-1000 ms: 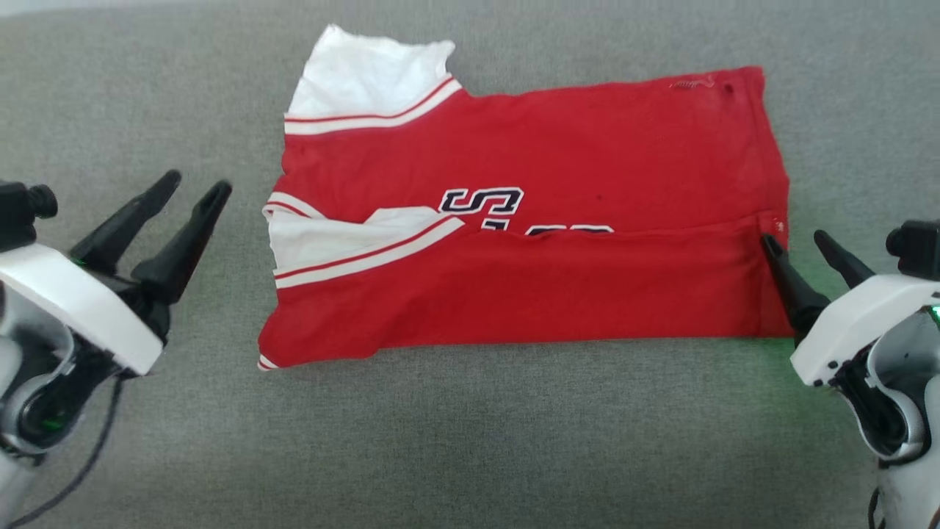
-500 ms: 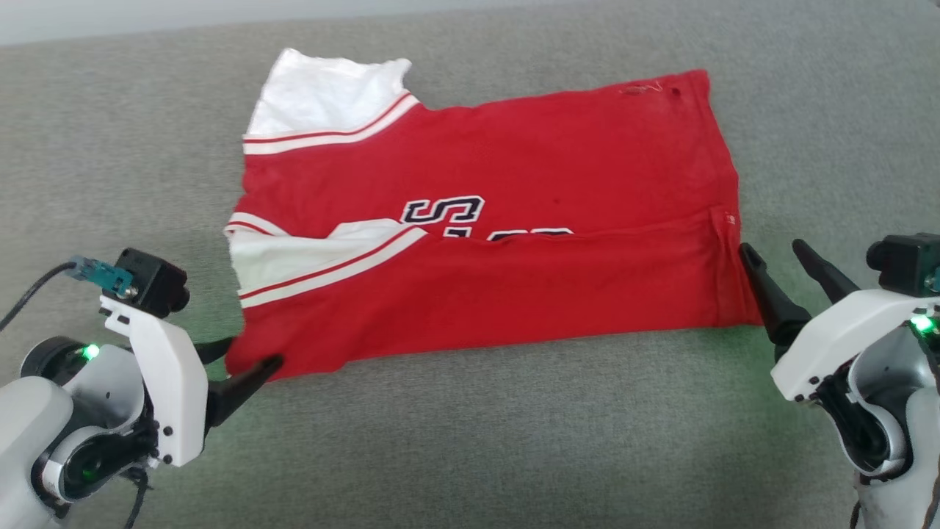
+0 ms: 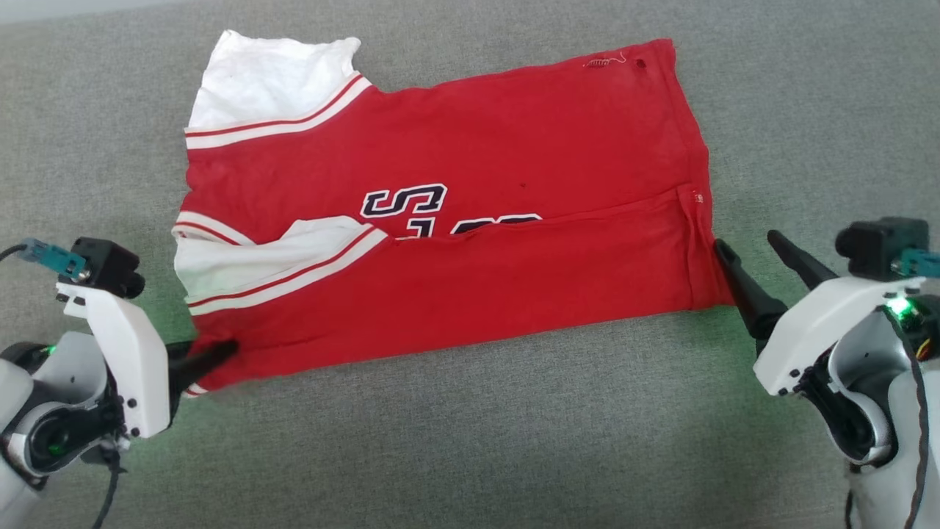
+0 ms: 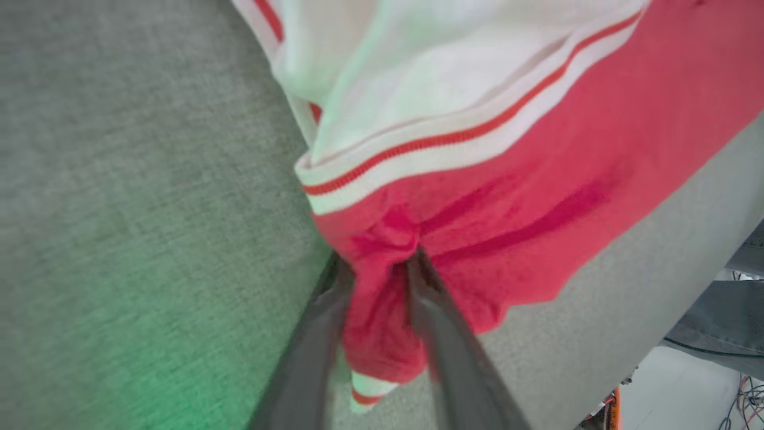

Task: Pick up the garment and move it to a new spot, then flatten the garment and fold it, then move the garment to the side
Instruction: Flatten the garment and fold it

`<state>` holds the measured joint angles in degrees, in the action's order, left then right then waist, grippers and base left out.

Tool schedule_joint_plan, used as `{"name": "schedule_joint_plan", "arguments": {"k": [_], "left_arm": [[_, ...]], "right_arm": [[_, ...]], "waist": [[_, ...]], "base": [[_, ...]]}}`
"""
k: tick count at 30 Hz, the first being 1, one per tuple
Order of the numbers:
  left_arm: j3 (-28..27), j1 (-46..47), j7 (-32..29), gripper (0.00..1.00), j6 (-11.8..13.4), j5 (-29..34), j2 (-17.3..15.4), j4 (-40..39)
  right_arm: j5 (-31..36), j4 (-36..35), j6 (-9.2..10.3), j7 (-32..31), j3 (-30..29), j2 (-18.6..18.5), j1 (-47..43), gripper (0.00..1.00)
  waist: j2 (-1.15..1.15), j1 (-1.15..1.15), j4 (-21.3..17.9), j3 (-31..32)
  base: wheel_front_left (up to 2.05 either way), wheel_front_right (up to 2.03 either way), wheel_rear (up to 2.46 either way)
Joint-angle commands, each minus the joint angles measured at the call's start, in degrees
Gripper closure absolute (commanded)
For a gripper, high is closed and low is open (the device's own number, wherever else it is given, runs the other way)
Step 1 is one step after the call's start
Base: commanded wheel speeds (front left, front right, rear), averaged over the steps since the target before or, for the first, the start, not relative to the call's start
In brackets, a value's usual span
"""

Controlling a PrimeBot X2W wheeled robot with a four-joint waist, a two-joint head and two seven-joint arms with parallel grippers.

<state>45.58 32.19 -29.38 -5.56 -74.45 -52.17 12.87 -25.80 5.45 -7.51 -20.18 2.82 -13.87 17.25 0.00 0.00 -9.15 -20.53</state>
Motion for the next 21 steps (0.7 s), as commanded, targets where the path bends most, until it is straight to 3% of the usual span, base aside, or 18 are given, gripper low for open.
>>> {"name": "schedule_joint_plan", "arguments": {"k": [1, 10, 15, 16, 18, 21], "left_arm": [[1.9, -1.1, -0.2, 1.00, -0.5, 0.4, 3.0, 0.3], [1.9, 0.6, 2.6, 1.00, -1.4, 2.4, 3.9, -0.5], [2.4, 1.1, 4.6, 1.00, -1.5, 3.5, 5.1, -0.3], [2.4, 1.0, 5.1, 1.00, -1.6, 3.5, 5.4, -0.1], [2.7, 1.0, 5.8, 1.00, -1.8, 3.9, 6.0, 0.0], [2.9, 0.3, 7.4, 1.00, -1.9, 3.6, 6.7, 0.3]], "right_arm": [[0.2, -0.1, 0.04, -0.4, 0.3, -0.3, 0.5, 0.00], [-2.1, -1.1, 0.05, -17.9, 7.5, -8.4, 2.7, 0.00], [-2.7, 1.7, 0.04, -21.2, 7.4, -8.2, 4.6, 0.03], [-2.6, 2.4, 0.04, -21.5, 7.5, -7.9, 4.7, 0.51], [-2.4, 3.8, 0.04, -21.8, 7.4, -7.5, 4.8, 1.00], [-2.6, 5.1, 0.10, -22.2, 7.2, -7.7, 4.4, 1.00]], "waist": [[0.00, 0.00, 0.0, -0.1], [0.00, 0.00, 2.0, -1.2], [0.00, 0.00, 3.4, -1.5], [0.00, 0.00, 3.6, -1.4], [0.00, 0.00, 4.1, -1.2], [0.00, 0.00, 4.9, -0.3]], "base": [[0.00, 0.00, 0.00], [0.00, 0.00, 0.00], [0.00, 0.00, 0.00], [0.00, 0.00, 0.00], [0.00, 0.00, 0.00], [0.00, 0.00, 0.00]]}}
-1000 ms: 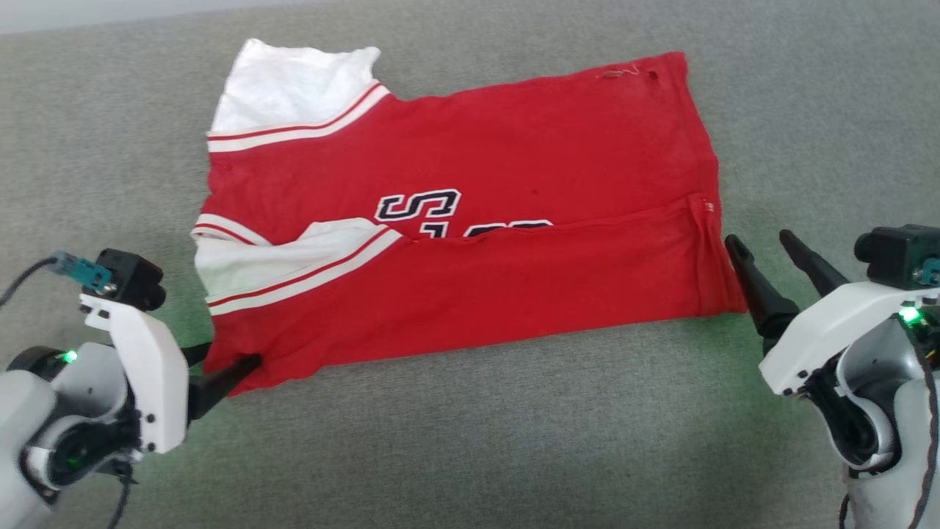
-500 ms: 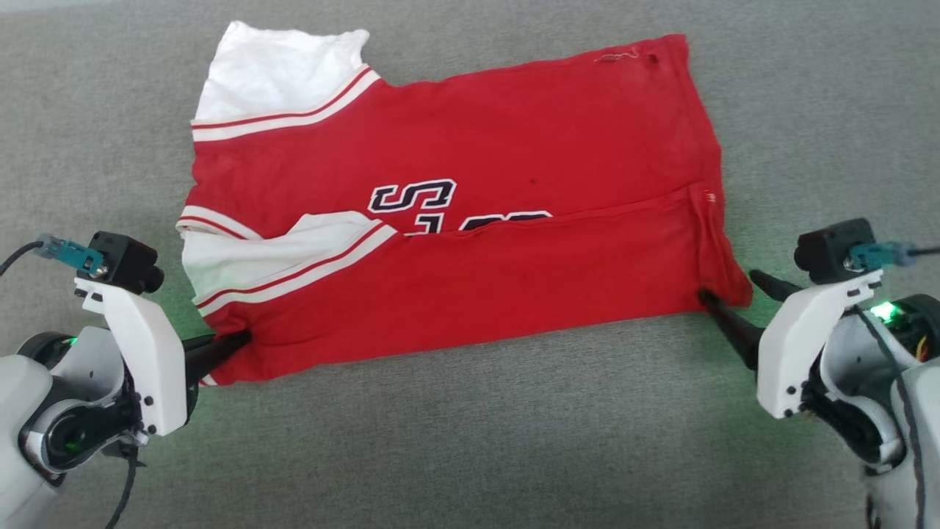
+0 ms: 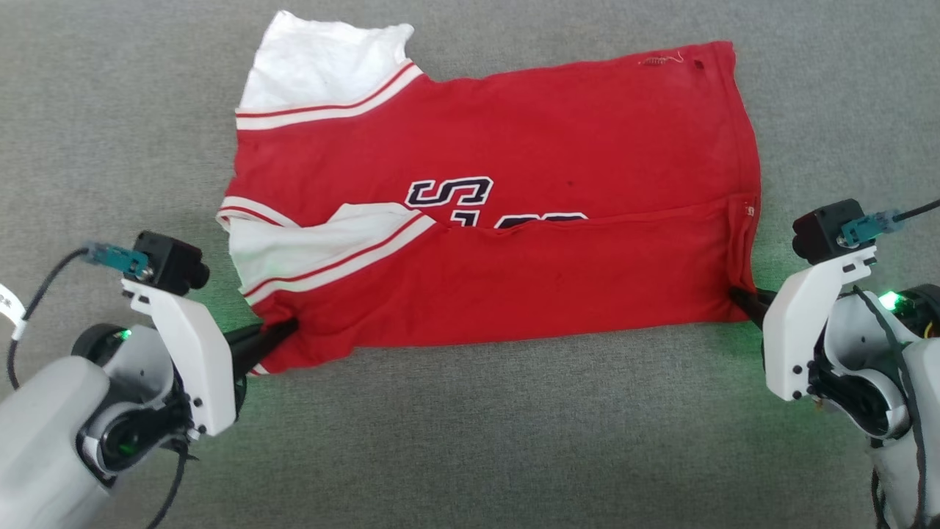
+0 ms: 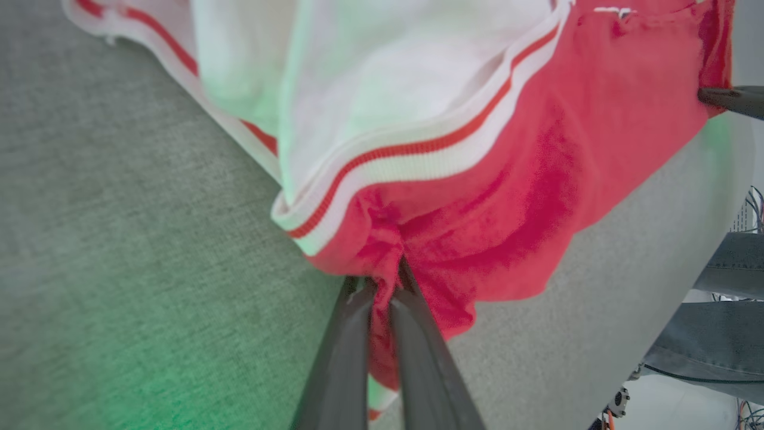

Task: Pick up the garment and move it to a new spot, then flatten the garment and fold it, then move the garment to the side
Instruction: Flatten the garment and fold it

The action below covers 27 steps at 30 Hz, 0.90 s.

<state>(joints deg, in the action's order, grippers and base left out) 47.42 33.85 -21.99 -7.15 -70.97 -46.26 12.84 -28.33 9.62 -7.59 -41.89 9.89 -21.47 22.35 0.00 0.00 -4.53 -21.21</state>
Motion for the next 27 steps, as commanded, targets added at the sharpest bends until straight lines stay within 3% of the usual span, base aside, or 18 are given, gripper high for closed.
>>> {"name": "schedule_joint_plan", "arguments": {"k": [1, 10, 15, 20, 21, 22, 23, 24, 25, 27], "left_arm": [[1.1, -1.6, 0.5, 1.00, -0.4, 0.1, 0.6, 0.4], [0.3, -7.6, 3.8, 1.00, -0.2, -2.8, -4.3, -5.7], [0.0, -12.3, 5.3, 1.00, 1.8, -3.7, -7.8, -11.3], [-0.3, -16.2, 8.0, 1.00, 4.1, -4.2, -9.4, -15.7], [-0.5, -16.7, 8.6, 1.00, 4.4, -4.5, -9.3, -16.1], [-0.6, -17.1, 9.2, 1.00, 4.7, -4.5, -9.3, -16.4], [-0.8, -17.4, 9.8, 0.67, 4.8, -4.3, -9.4, -16.7], [-0.8, -17.4, 9.8, 0.67, 4.8, -4.3, -9.4, -16.7], [-1.1, -17.7, 10.5, 0.00, 5.1, -4.3, -9.2, -16.8], [-1.7, -18.0, 12.0, 0.00, 5.7, -4.5, -9.1, -17.0]], "right_arm": [[-0.1, 0.7, 0.18, -0.6, 0.0, -0.3, -1.0, 1.00], [-0.3, -5.9, 0.17, -2.3, -2.3, -2.4, -7.4, 1.00], [-0.5, -11.3, 0.17, -5.2, -5.0, -3.3, -13.5, 1.00], [-0.3, -15.5, 0.17, -5.7, -7.5, -2.4, -17.9, 1.00], [0.0, -16.1, 0.17, -5.3, -7.9, -2.2, -18.4, 0.84], [0.4, -16.5, 0.16, -4.9, -8.2, -1.9, -18.7, 0.57], [0.6, -16.9, 0.16, -4.3, -8.3, -1.6, -19.0, 0.11], [0.6, -16.9, 0.16, -4.3, -8.3, -1.6, -19.0, 0.11], [0.9, -17.4, 0.17, -3.4, -8.6, -1.3, -19.2, 0.00], [1.6, -18.1, 0.16, -1.2, -9.6, -0.2, -19.1, 0.00]], "waist": [[0.00, 0.00, 0.4, 0.6], [0.00, 0.00, 1.3, 3.5], [0.00, 0.00, 1.9, 4.2], [0.00, 0.00, 2.0, 4.7], [0.00, 0.00, 2.0, 4.8], [0.00, 0.00, 2.0, 4.9], [0.00, 0.00, 1.9, 5.0], [0.00, 0.00, 1.9, 5.0], [0.00, 0.00, 1.9, 5.0], [0.00, 0.00, 1.8, 5.2]], "base": [[0.00, 0.00, 0.00], [0.00, 0.00, 0.00], [0.00, 0.00, 0.00], [0.00, 0.00, 0.00], [0.00, 0.00, 0.00], [0.00, 0.00, 0.00], [0.00, 0.00, 0.00], [0.00, 0.00, 0.00], [0.00, 0.00, 0.00], [0.00, 0.00, 0.00]]}}
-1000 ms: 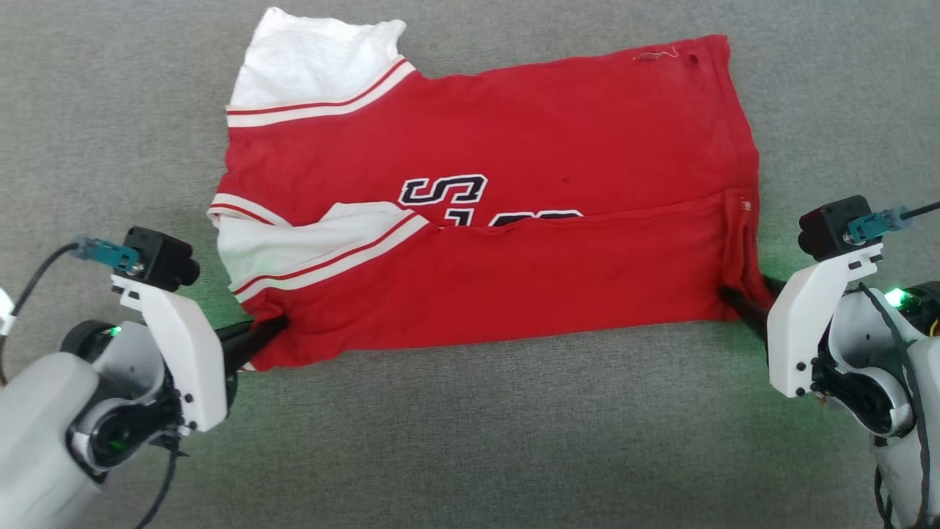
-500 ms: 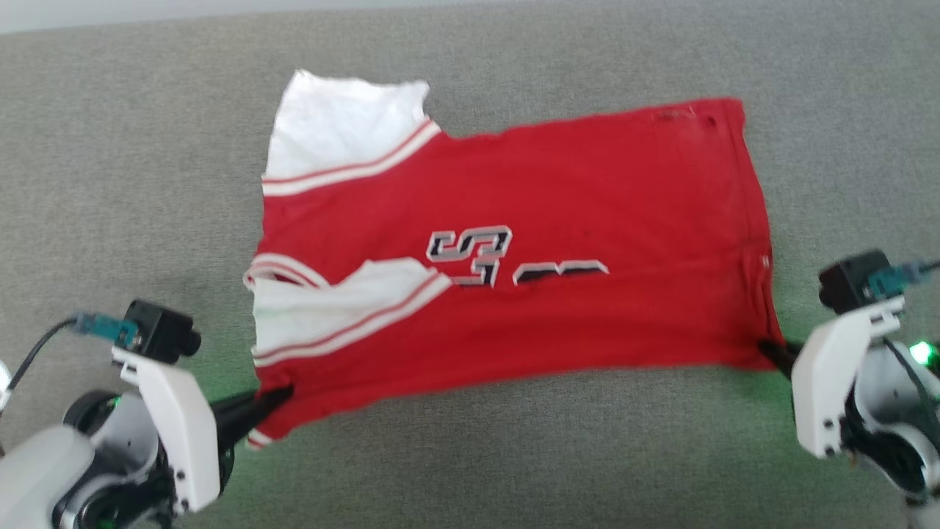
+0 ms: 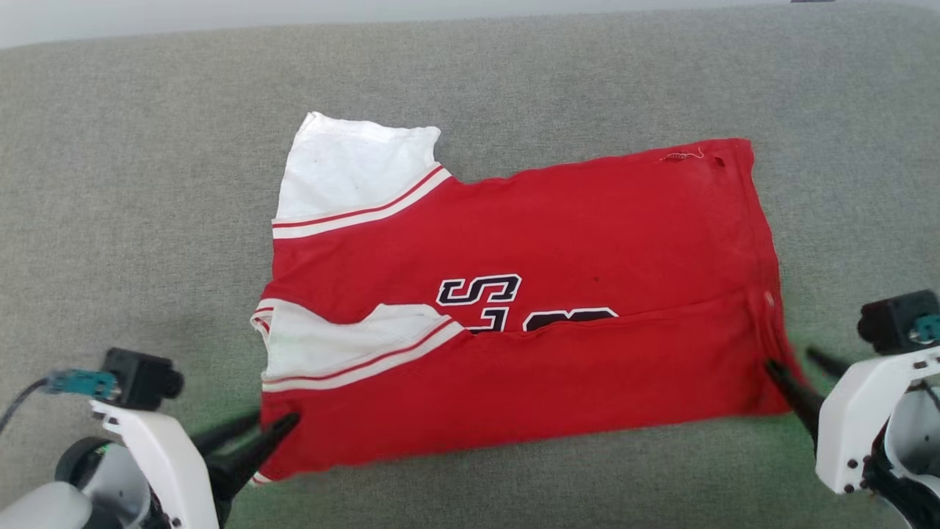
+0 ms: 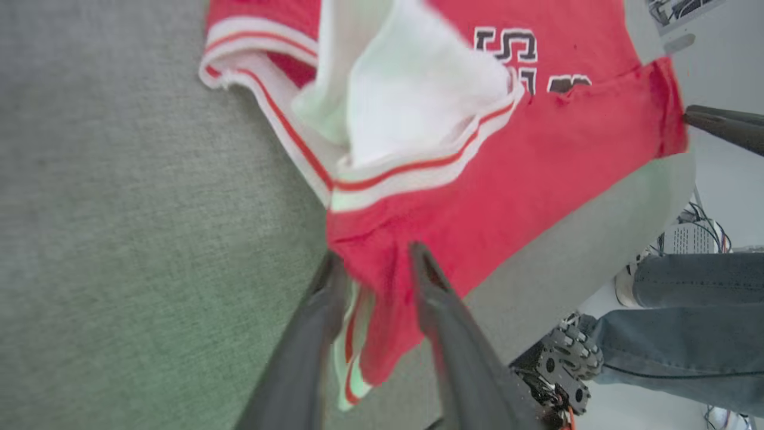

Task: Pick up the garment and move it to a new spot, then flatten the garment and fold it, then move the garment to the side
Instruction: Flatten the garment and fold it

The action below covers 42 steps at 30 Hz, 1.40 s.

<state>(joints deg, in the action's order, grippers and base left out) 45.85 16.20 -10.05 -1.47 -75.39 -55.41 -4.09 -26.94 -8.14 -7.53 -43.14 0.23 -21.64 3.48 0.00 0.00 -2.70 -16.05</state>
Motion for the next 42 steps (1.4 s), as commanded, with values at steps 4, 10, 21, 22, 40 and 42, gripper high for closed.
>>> {"name": "schedule_joint_plan", "arguments": {"k": [4, 10, 21, 22, 40, 42], "left_arm": [[-3.7, -1.6, 7.5, 0.00, 2.4, 0.8, 0.2, 0.6], [-8.0, -1.6, 17.3, 0.00, 4.3, 3.2, 0.9, 3.1], [-12.3, 13.9, 18.5, 0.00, 1.5, 7.9, 1.4, 15.4], [-12.1, 16.0, 17.3, 0.00, 0.9, 8.2, 1.8, 16.9], [-0.9, 43.4, -25.2, 0.00, -5.7, 9.0, 5.3, 45.6], [-0.5, 43.7, -26.3, 0.00, -5.8, 9.0, 5.6, 45.9]], "right_arm": [[3.5, -2.4, 0.07, 10.4, -0.7, 2.6, 2.0, 0.00], [8.4, -0.9, 0.07, 23.6, 2.0, 5.9, 3.7, 0.00], [14.1, 7.1, 0.07, 44.6, 3.7, 16.6, 9.5, 0.00], [14.1, 7.7, 0.07, 45.5, 3.9, 17.0, 9.9, 0.00], [12.1, 12.6, 0.07, 47.7, 7.5, 18.7, 13.0, 0.00], [12.1, 12.5, 0.07, 47.6, 7.4, 18.8, 13.2, 0.00]], "waist": [[0.00, 0.00, -1.0, 0.2], [0.00, 0.00, -3.2, 0.2], [0.00, 0.00, -12.3, -2.9], [0.00, 0.00, -13.0, -3.2], [0.00, 0.00, -20.2, -9.3], [0.00, 0.00, -20.2, -9.6]], "base": [[0.00, 0.00, 0.00], [0.00, 0.00, 0.00], [0.00, 0.00, 0.00], [0.00, 0.00, 0.00], [0.00, 0.00, 0.00], [0.00, 0.00, 0.00]]}}
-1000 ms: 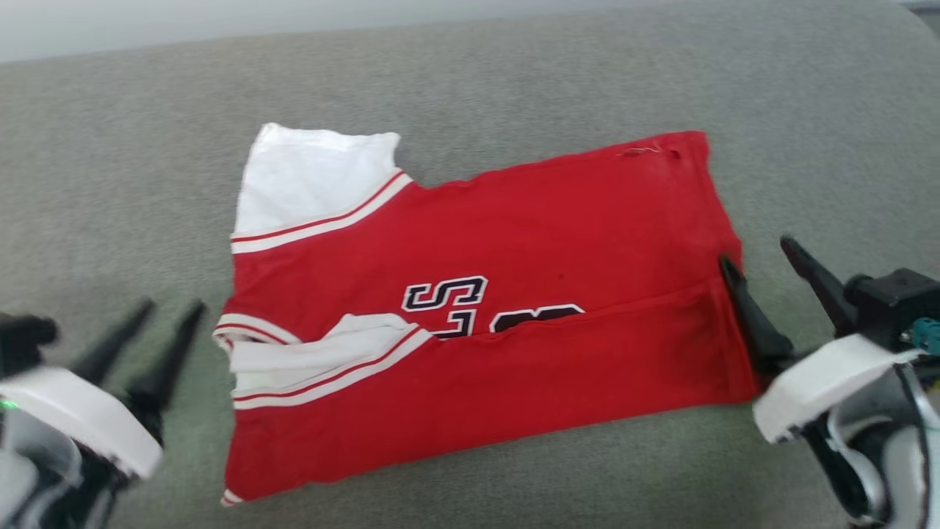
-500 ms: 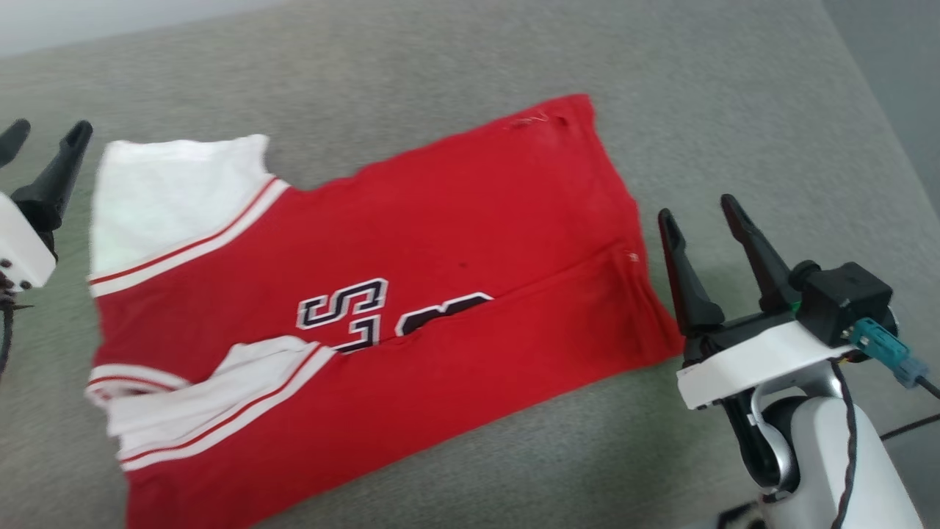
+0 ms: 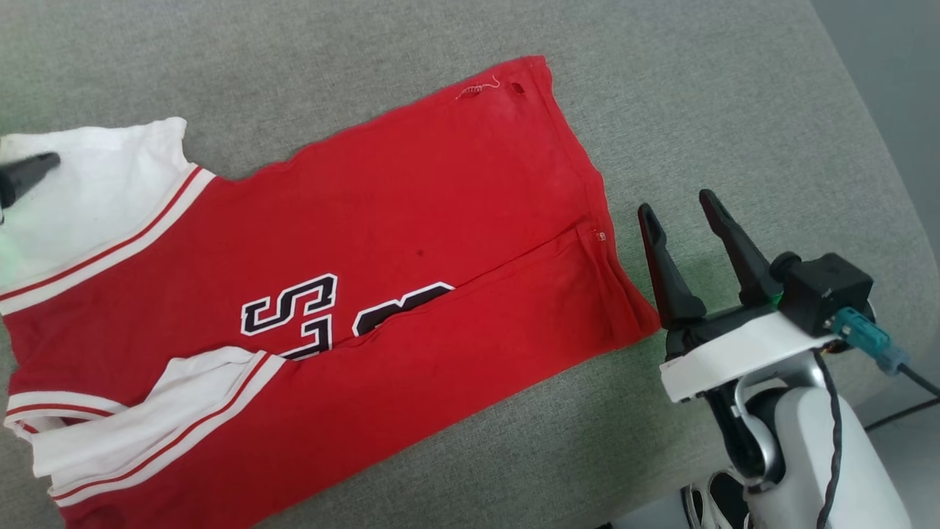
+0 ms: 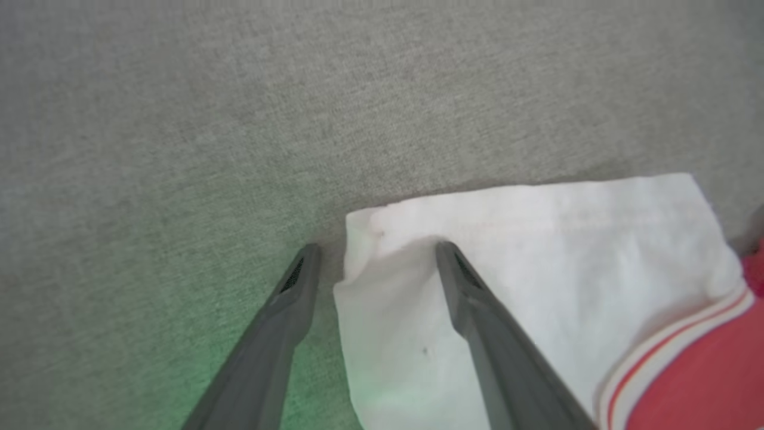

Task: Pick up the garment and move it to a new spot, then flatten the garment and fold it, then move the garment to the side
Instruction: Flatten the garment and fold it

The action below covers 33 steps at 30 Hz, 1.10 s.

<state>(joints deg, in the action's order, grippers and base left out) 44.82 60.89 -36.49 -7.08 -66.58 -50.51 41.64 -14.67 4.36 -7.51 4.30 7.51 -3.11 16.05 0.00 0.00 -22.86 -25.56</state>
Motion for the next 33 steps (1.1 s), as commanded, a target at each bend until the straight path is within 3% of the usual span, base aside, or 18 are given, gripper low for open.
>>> {"name": "schedule_joint_plan", "arguments": {"k": [1, 2, 6, 12, 19, 21, 27, 28, 29, 30, 33], "left_arm": [[0.8, -0.7, -0.3, 0.27, -0.3, 0.0, 1.0, 0.2], [0.8, -0.1, -0.7, 1.00, -0.4, -0.5, 1.2, 0.1], [1.7, 1.8, -0.5, 1.00, -0.4, -0.3, 1.6, -1.1], [3.5, 4.3, 1.4, 1.00, -0.5, -1.1, 2.9, -4.3], [6.9, 6.2, 4.3, 1.00, -0.5, -2.2, 4.9, -7.7], [8.2, 7.0, 5.5, 1.00, -0.4, -3.0, 5.7, -8.6], [11.3, 8.5, 7.0, 1.00, -0.3, -4.4, 6.7, -9.6], [11.8, 8.7, 7.6, 1.00, -0.3, -4.7, 6.8, -9.8], [12.2, 9.0, 8.3, 1.00, -0.3, -5.0, 7.0, -9.9], [12.6, 9.2, 8.9, 1.00, -0.3, -5.2, 7.2, -10.0], [13.6, 9.0, 11.7, 1.00, -0.3, -6.8, 8.0, -10.9]], "right_arm": [[-0.2, 0.0, 0.04, -0.1, 0.0, 0.2, 0.9, 0.00], [-0.2, 0.0, 0.04, -0.4, -0.2, 0.2, 1.3, 0.00], [1.0, 0.4, 0.04, -4.0, 0.8, -0.4, 5.0, 0.00], [-2.0, 5.1, 0.05, -17.2, 4.4, -5.8, 16.5, 0.00], [-6.4, 17.9, 0.06, -30.3, 6.1, -12.1, 32.1, 0.00], [-8.8, 23.7, 0.04, -35.3, 7.1, -12.7, 36.7, 0.00], [-12.3, 31.1, 0.04, -42.0, 11.2, -13.9, 41.6, 0.00], [-12.6, 31.7, 0.04, -42.0, 11.7, -14.0, 41.9, 0.31], [-12.8, 32.1, 0.04, -41.5, 11.9, -14.1, 42.4, 0.78], [-13.1, 32.6, 0.04, -40.9, 11.8, -14.3, 42.6, 1.00], [-13.7, 32.8, 0.05, -38.6, 12.2, -15.3, 42.5, 1.00]], "waist": [[0.00, 0.00, 0.1, -0.2], [0.00, 0.00, 0.2, -0.4], [0.00, 0.00, 1.4, -1.0], [0.00, 0.00, 5.0, -2.9], [0.00, 0.00, 10.2, -5.2], [0.00, 0.00, 12.0, -5.9], [0.00, 0.00, 14.5, -6.9], [0.00, 0.00, 14.8, -7.0], [0.00, 0.00, 15.1, -7.0], [0.00, 0.00, 15.4, -6.8], [0.00, 0.00, 16.6, -5.4]], "base": [[0.00, 0.00, 0.00], [0.00, 0.00, 0.00], [0.00, 0.00, 0.00], [0.00, 0.00, 0.00], [0.00, 0.00, 0.00], [0.00, 0.00, 0.00], [0.00, 0.00, 0.00], [0.00, 0.00, 0.00], [0.00, 0.00, 0.00], [0.00, 0.00, 0.00], [0.00, 0.00, 0.00]]}}
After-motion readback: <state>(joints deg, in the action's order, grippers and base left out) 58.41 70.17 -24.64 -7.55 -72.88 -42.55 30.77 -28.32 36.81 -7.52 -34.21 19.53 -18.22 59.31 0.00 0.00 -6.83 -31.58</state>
